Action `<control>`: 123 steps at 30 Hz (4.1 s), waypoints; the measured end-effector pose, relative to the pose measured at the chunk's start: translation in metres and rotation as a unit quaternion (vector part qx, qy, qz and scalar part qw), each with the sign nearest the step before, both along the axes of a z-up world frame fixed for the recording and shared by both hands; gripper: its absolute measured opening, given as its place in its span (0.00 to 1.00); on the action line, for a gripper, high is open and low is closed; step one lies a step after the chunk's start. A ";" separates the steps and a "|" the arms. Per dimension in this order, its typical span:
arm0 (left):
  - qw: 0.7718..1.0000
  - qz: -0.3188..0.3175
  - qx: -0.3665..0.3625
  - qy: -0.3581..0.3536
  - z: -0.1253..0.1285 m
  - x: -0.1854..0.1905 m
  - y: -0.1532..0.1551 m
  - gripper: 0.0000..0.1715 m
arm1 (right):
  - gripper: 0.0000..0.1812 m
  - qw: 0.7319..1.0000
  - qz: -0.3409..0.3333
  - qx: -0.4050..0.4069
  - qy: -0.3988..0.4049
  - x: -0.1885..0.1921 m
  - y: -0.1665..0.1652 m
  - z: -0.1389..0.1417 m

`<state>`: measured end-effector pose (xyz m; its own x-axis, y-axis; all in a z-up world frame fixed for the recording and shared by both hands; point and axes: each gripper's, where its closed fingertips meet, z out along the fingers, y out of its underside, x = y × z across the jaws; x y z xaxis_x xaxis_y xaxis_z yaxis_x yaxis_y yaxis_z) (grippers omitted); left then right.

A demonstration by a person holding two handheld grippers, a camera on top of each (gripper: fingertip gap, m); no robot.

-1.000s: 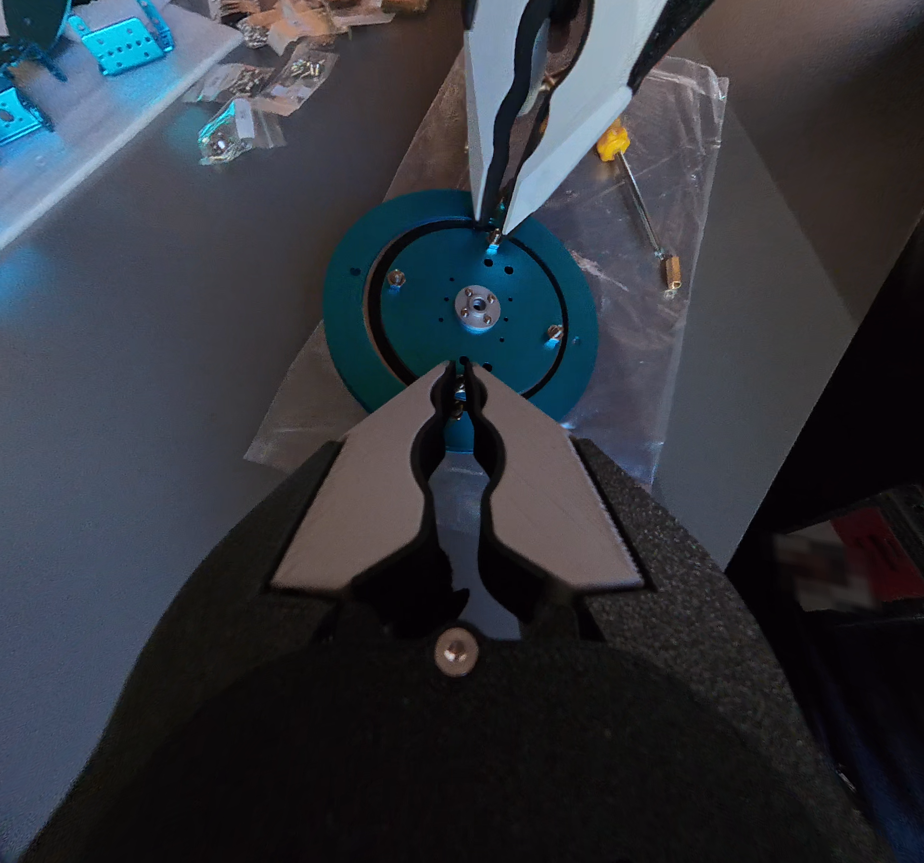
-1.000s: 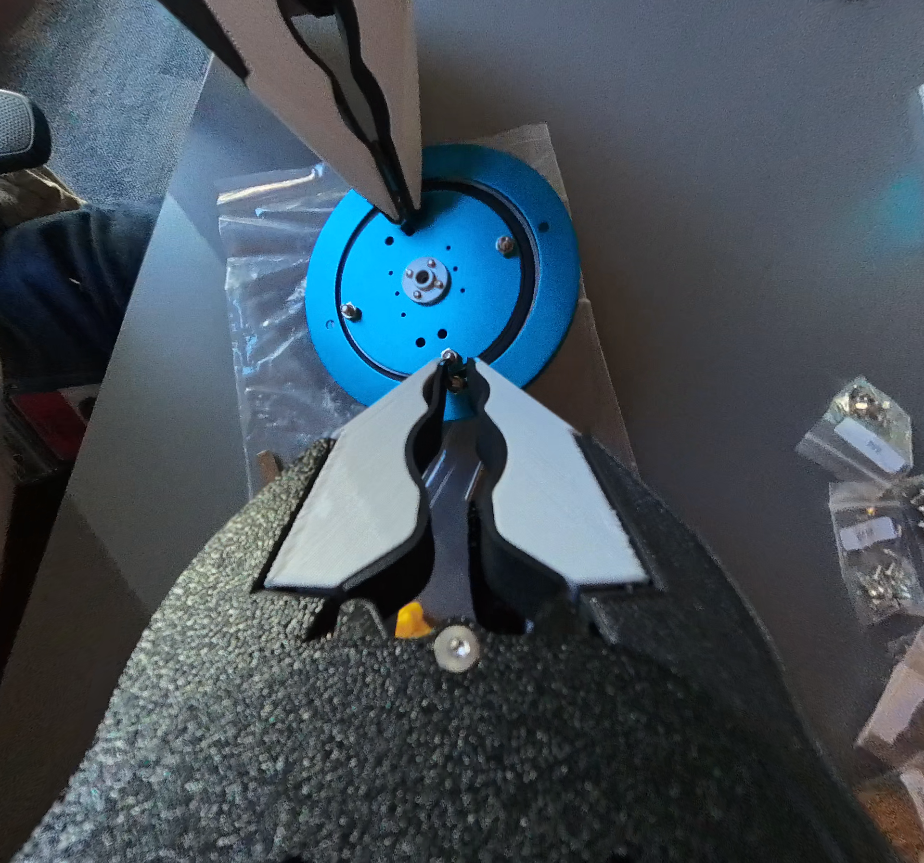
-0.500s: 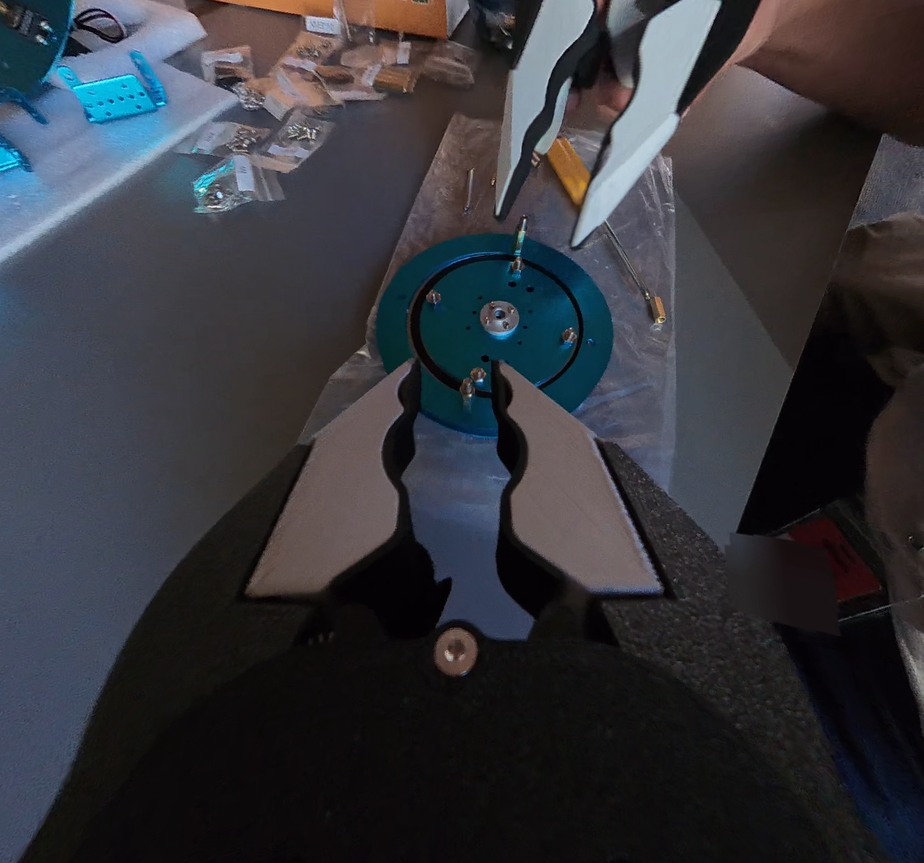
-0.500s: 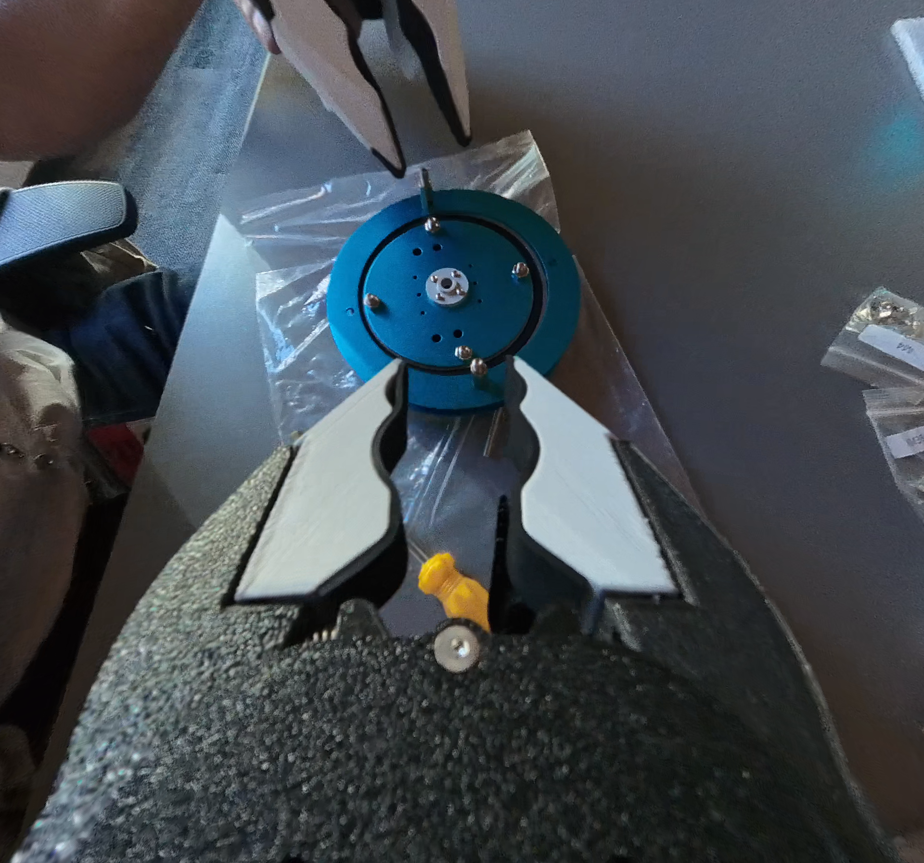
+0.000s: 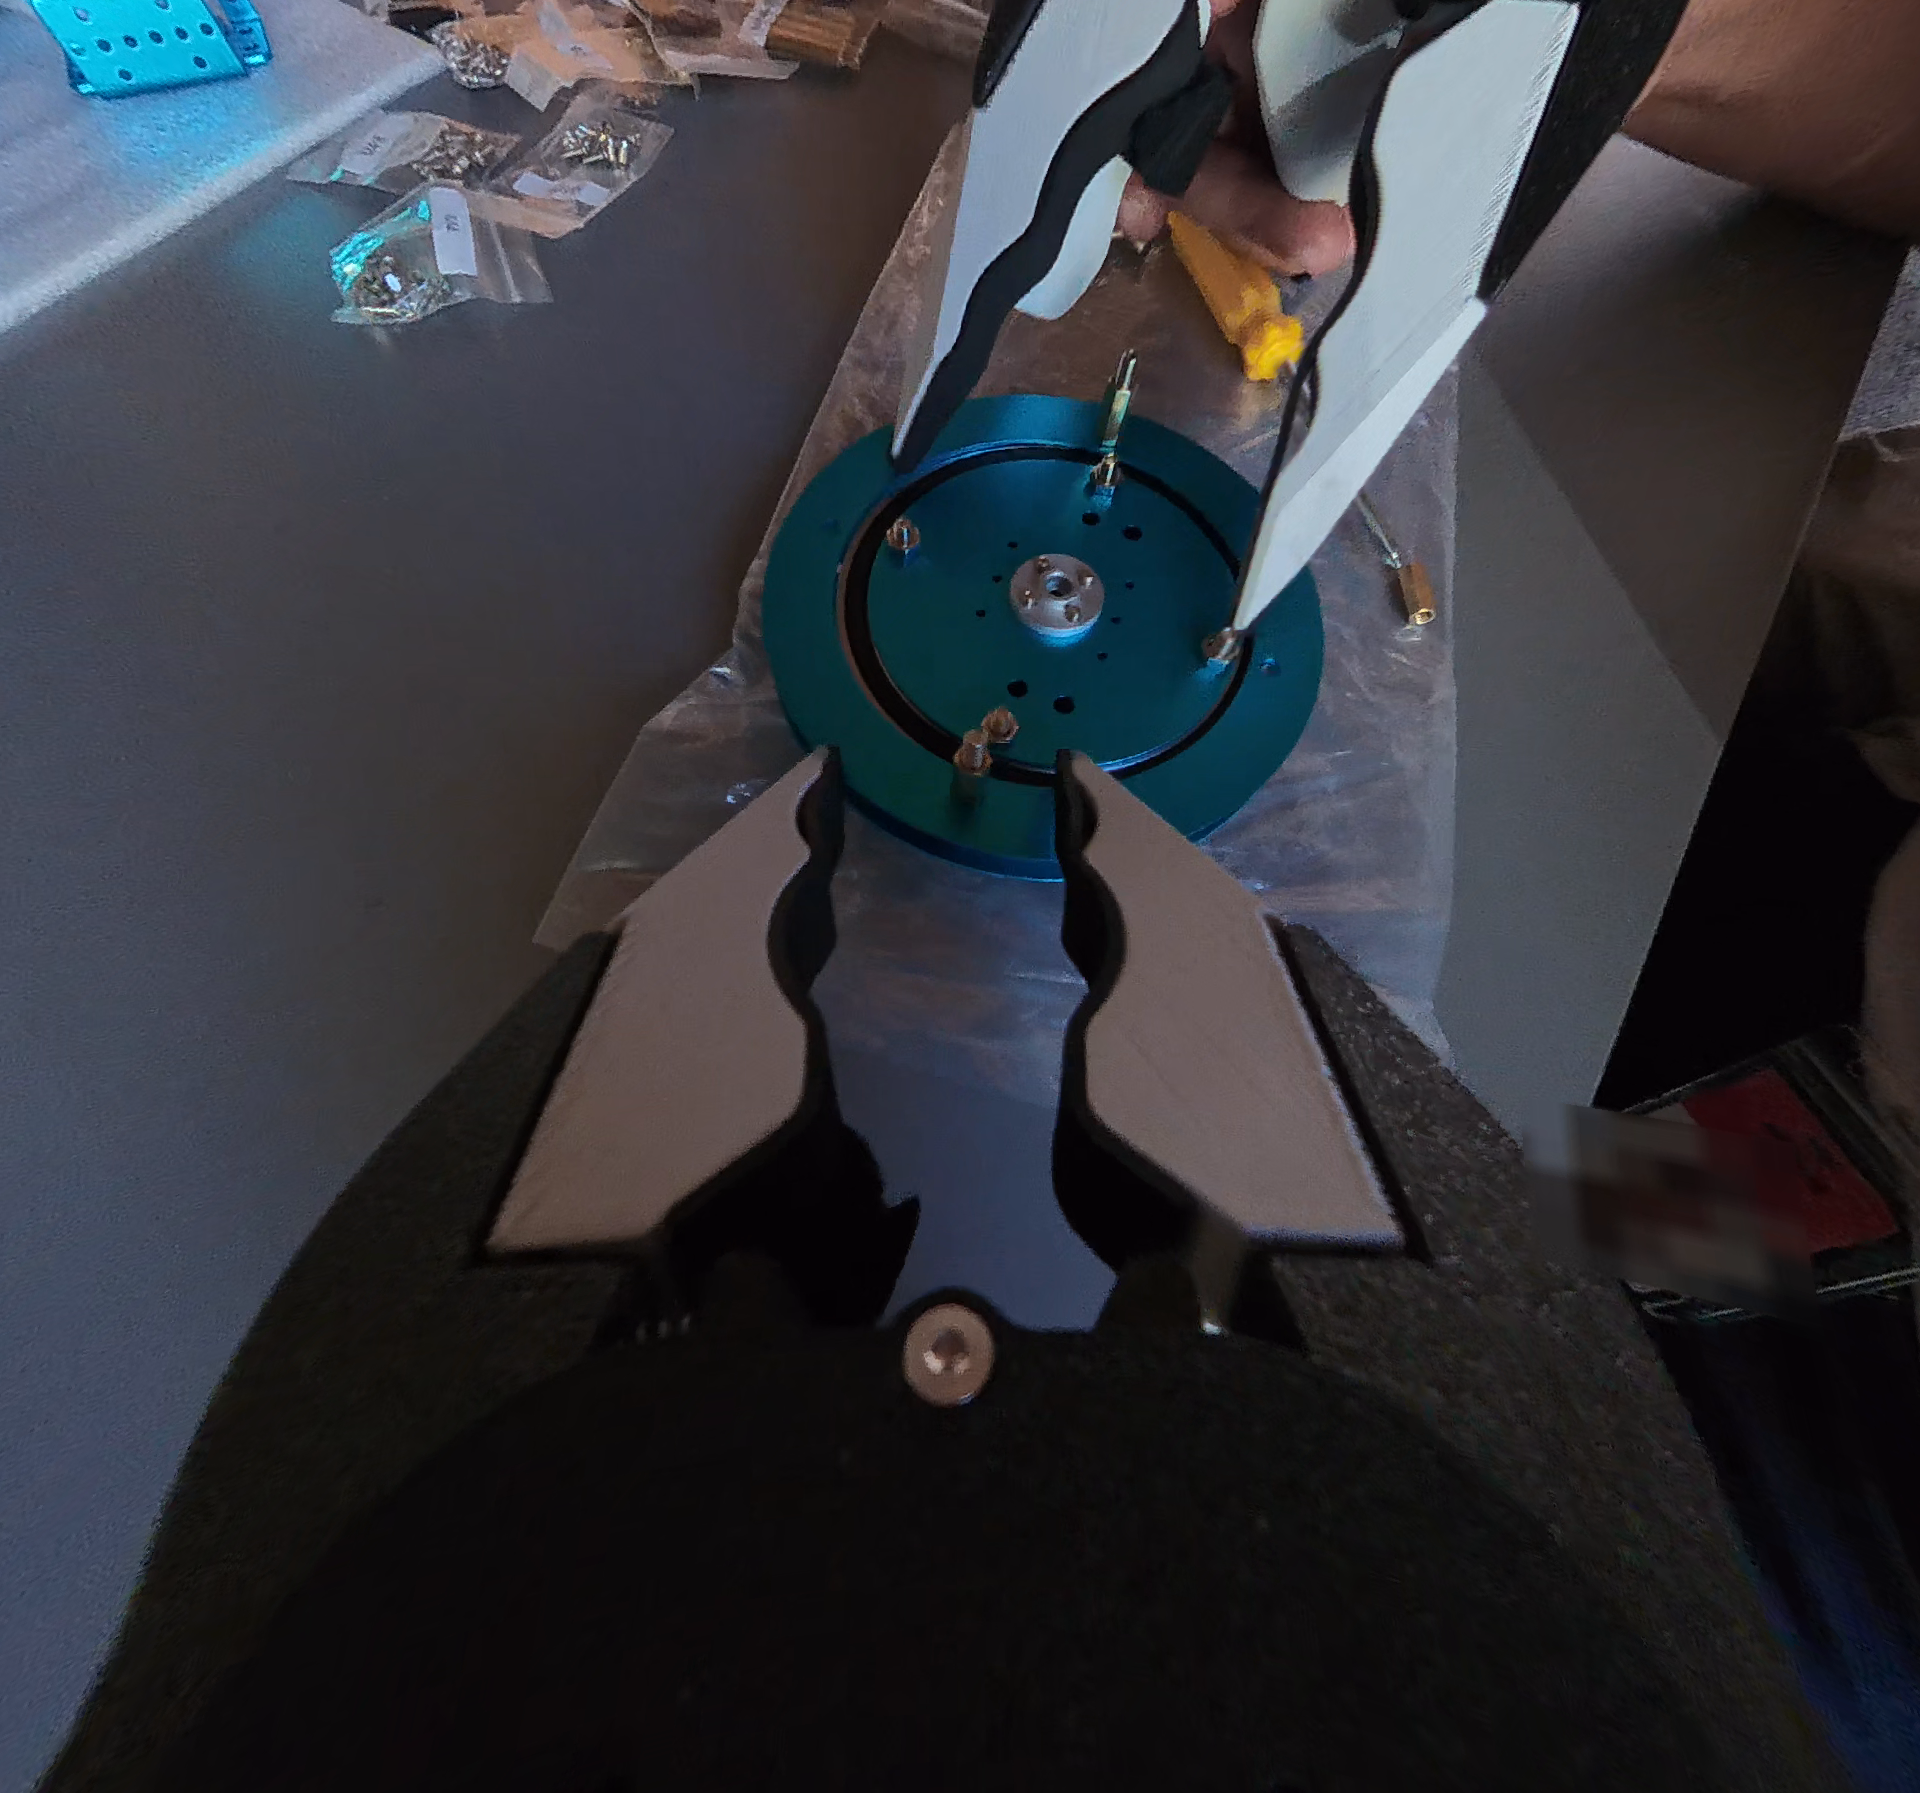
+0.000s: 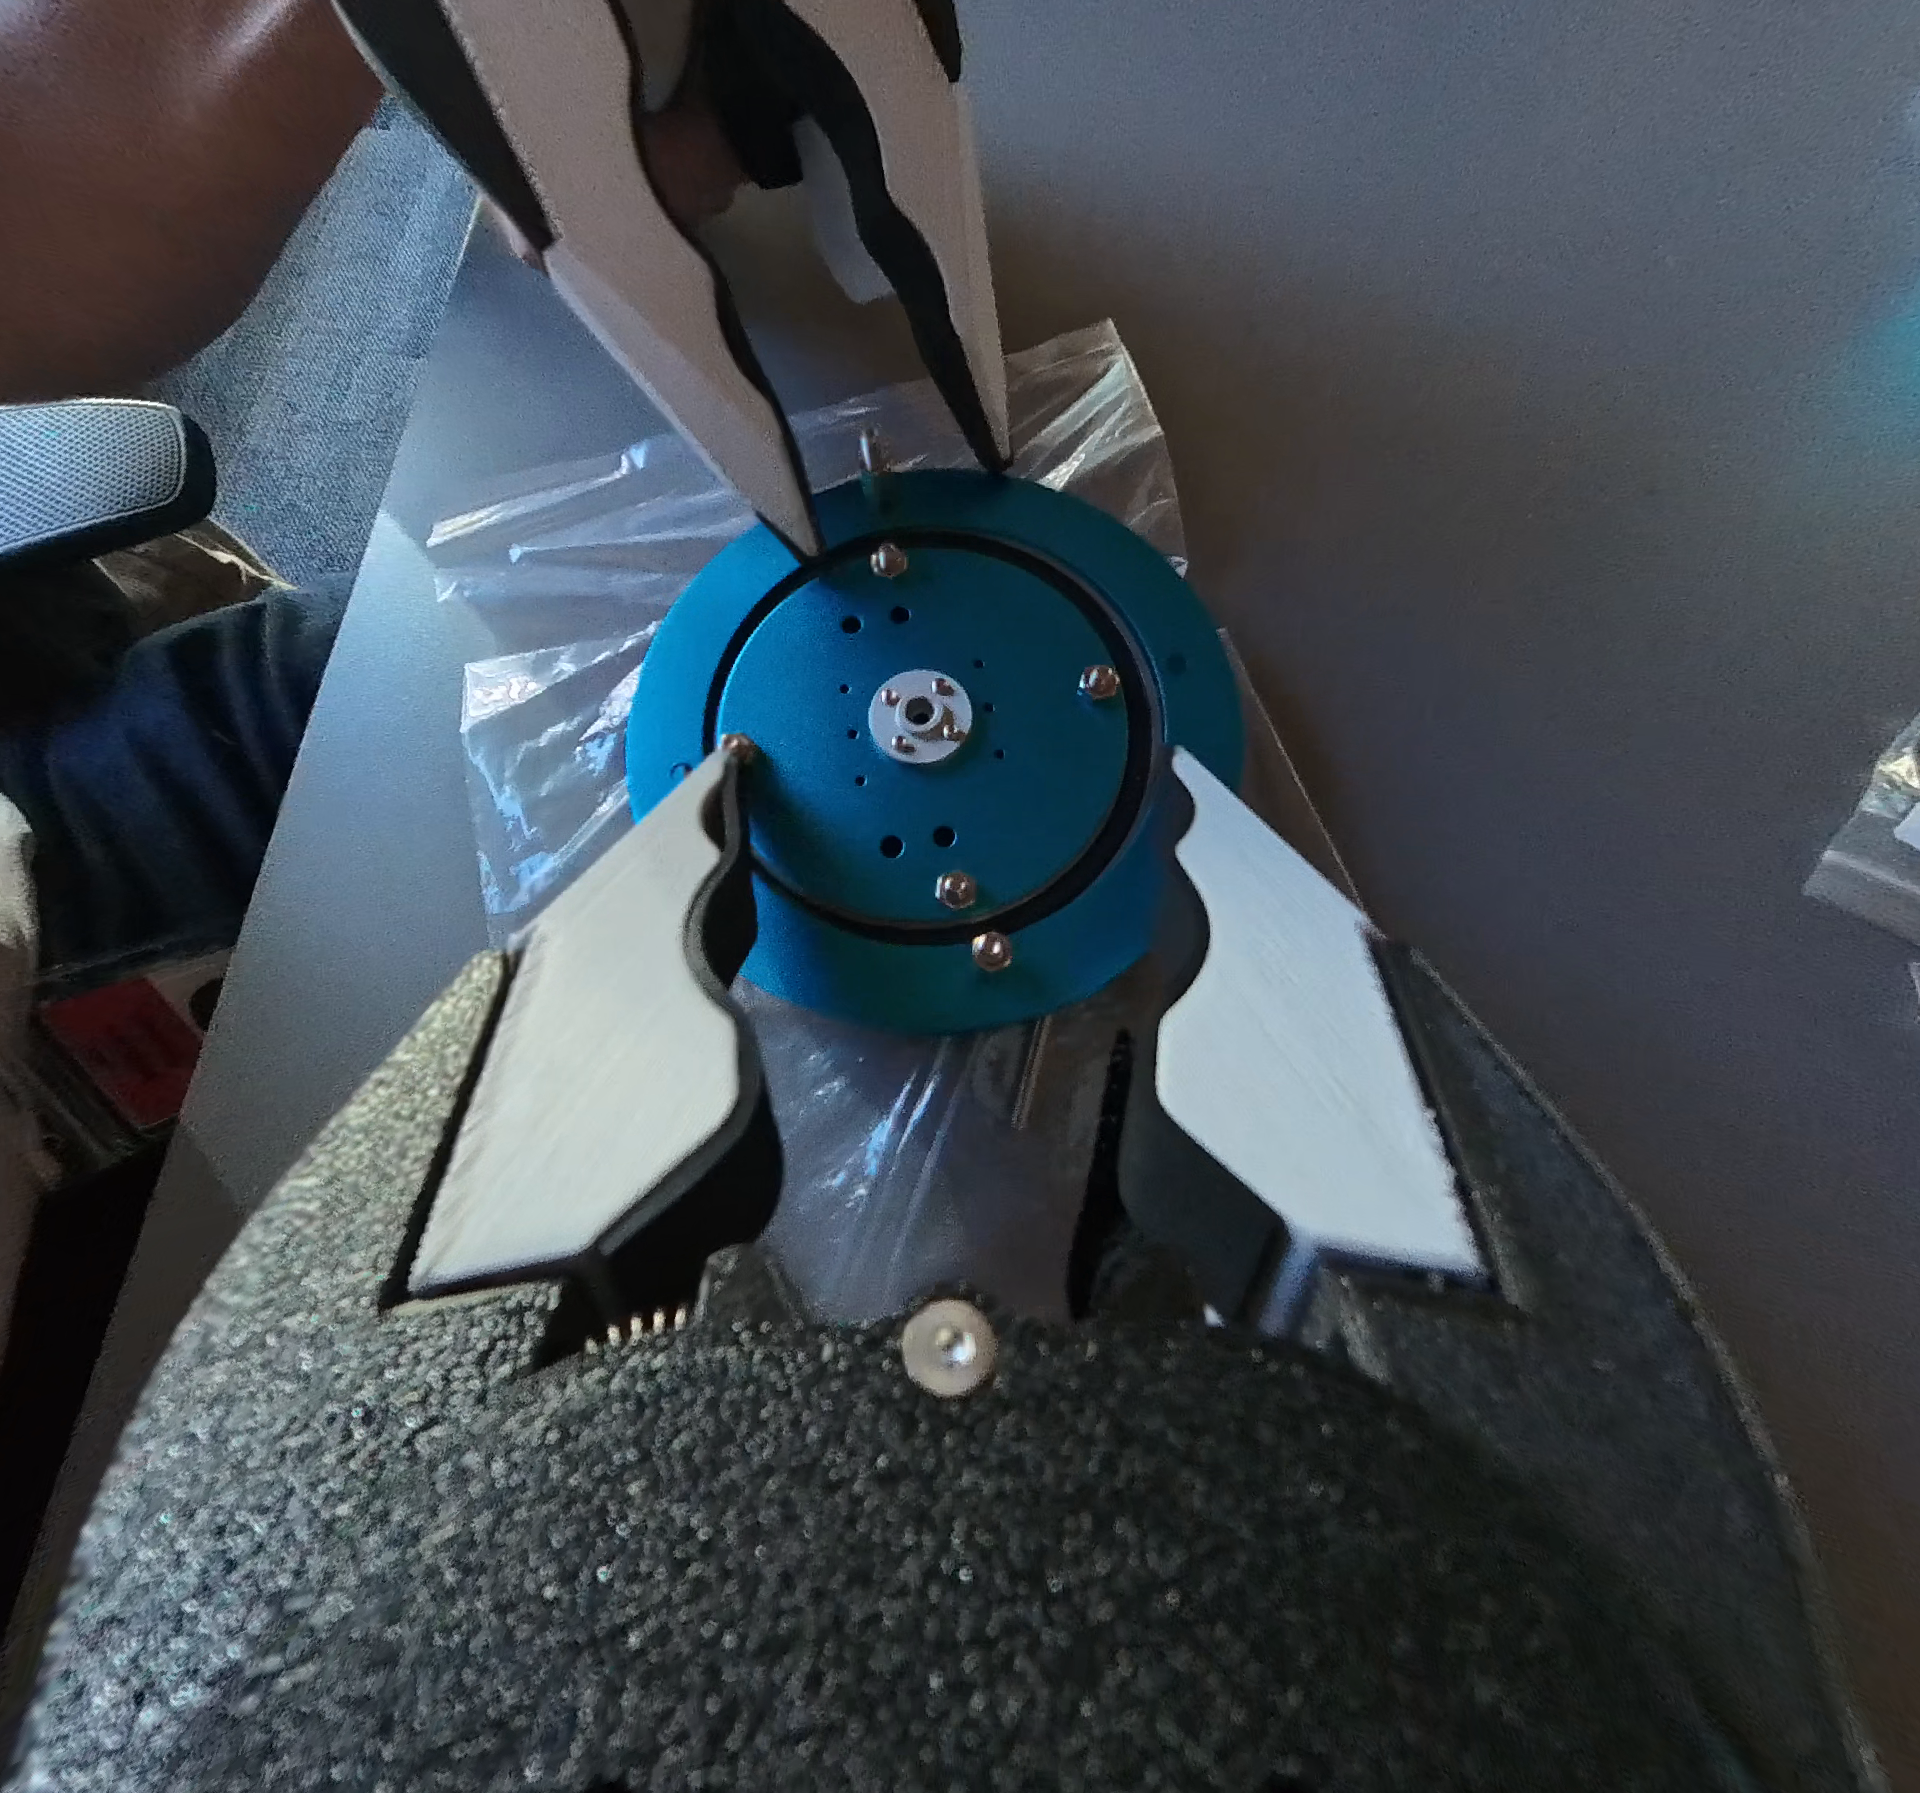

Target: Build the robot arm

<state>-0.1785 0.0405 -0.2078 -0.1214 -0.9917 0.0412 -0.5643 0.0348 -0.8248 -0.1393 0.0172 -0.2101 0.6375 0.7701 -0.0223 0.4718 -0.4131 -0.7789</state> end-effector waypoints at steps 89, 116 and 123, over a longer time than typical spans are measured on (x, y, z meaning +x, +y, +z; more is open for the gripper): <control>0.991 -0.055 -0.125 -0.003 0.004 0.055 0.040 0.03 | 0.03 0.994 0.043 0.105 -0.001 -0.007 -0.017 0.053; 0.992 -0.074 -0.101 0.022 -0.004 0.053 0.028 0.17 | 0.48 1.000 0.022 0.006 -0.005 -0.007 0.013 -0.002; 0.993 -0.078 -0.090 0.020 -0.003 0.053 0.026 0.16 | 0.48 1.000 0.025 0.009 -0.005 -0.008 0.012 -0.002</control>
<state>-0.1259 0.0669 -0.2113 -0.2684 -0.9368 0.2244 -0.5956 -0.0217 -0.8030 -0.1471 0.0287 -0.2123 0.5985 0.8011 -0.0024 0.4986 -0.3748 -0.7816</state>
